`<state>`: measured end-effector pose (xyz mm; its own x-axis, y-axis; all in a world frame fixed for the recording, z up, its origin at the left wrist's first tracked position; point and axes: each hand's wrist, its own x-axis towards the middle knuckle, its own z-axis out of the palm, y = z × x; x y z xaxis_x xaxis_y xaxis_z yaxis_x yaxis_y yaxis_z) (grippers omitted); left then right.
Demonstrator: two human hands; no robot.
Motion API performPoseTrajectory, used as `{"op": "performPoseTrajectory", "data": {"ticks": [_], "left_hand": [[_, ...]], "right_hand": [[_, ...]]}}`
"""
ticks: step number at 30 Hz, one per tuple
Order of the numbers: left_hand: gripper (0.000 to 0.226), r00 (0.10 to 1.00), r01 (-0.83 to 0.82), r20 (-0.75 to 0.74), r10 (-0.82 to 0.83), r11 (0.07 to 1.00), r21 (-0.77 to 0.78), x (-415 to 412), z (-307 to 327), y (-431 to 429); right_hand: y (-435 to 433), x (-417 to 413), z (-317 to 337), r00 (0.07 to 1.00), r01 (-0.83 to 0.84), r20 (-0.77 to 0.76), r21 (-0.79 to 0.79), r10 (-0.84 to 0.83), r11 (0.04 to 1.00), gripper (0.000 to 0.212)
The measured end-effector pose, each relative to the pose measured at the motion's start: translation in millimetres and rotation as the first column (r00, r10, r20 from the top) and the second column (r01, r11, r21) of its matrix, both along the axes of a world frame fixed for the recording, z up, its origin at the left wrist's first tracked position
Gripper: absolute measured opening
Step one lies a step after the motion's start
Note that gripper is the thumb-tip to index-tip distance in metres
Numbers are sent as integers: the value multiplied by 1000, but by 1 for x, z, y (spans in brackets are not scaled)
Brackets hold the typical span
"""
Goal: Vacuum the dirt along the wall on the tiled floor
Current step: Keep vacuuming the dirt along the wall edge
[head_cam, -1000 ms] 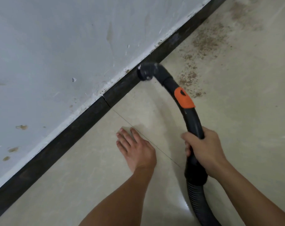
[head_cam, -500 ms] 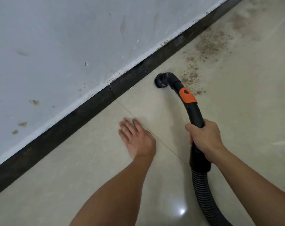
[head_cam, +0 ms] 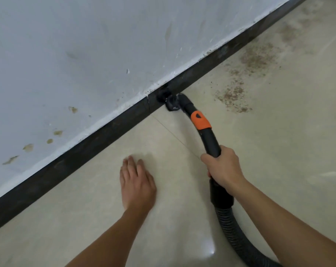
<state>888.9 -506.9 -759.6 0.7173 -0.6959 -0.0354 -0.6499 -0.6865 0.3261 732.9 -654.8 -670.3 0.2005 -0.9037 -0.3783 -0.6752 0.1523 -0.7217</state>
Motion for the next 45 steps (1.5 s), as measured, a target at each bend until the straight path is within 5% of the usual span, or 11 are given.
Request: {"op": "performPoseTrajectory", "data": {"ticks": [4, 11, 18, 24, 28, 33, 39, 45], "left_hand": [[55, 1000, 13, -1, -13, 1000, 22, 0, 2, -2], [57, 1000, 28, -4, -28, 997, 69, 3, 1, -1], [50, 999, 24, -44, -22, 998, 50, 2, 5, -1], [50, 997, 18, -74, -21, 999, -36, 2, 8, 2], [51, 998, 19, -56, -16, 999, 50, 1, 8, 3], [48, 999, 50, 7, -52, 985, 168, 3, 20, -5], [44, 969, 244, -22, -245, 969, -38, -36, 28, -79], [48, 996, 43, -68, -50, 994, -97, -66, 10, -193]], "right_hand": [[47, -32, 0, 979, -161, -127, 13, 162, 987, 15], [23, -76, 22, 985, 77, -148, -59, -85, 995, 15], [86, -65, 17, 975, -148, -156, 86, 160, 985, 16], [47, -32, 5, 981, -116, -160, -57, 106, 992, 18], [61, -50, 6, 955, -235, -186, -2, 231, 972, 18], [36, -105, 9, 988, 110, -106, -51, -115, 993, 14], [43, -197, 13, 949, 300, -97, -22, -301, 954, 16], [-9, -216, 2, 897, 441, 0, -48, -442, 896, 15]]}}
